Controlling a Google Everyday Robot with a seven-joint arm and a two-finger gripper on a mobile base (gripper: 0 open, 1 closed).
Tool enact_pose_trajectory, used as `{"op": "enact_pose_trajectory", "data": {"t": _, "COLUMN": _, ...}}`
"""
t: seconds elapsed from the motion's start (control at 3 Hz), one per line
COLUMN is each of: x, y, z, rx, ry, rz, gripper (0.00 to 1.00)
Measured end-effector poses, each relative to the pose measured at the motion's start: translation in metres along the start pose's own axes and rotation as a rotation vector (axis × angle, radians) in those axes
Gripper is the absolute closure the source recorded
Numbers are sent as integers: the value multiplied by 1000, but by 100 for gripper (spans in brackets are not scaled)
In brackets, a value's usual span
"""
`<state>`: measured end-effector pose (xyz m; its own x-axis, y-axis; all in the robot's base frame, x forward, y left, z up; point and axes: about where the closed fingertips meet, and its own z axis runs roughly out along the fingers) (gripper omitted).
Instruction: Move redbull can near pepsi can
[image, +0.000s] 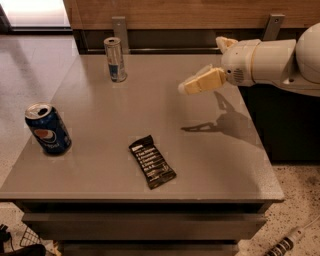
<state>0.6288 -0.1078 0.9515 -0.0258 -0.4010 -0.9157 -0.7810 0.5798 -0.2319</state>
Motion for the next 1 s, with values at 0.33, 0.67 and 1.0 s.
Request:
{"op": "enact_pose_trajectory", "data": {"t": 0.33, "x": 0, "y": 0, "z": 0, "rx": 0, "ry": 0, "rz": 0, "gripper": 0}}
{"op": "enact_pose_trajectory", "data": {"t": 0.67, "x": -1, "y": -5, "z": 42, "rx": -49, "ry": -29, "rz": 8, "gripper": 0}}
{"op": "enact_pose_trajectory", "data": {"t": 1.0, "x": -4, "y": -10, "z": 91, "rx": -107, "ry": -68, "rz": 19, "gripper": 0}}
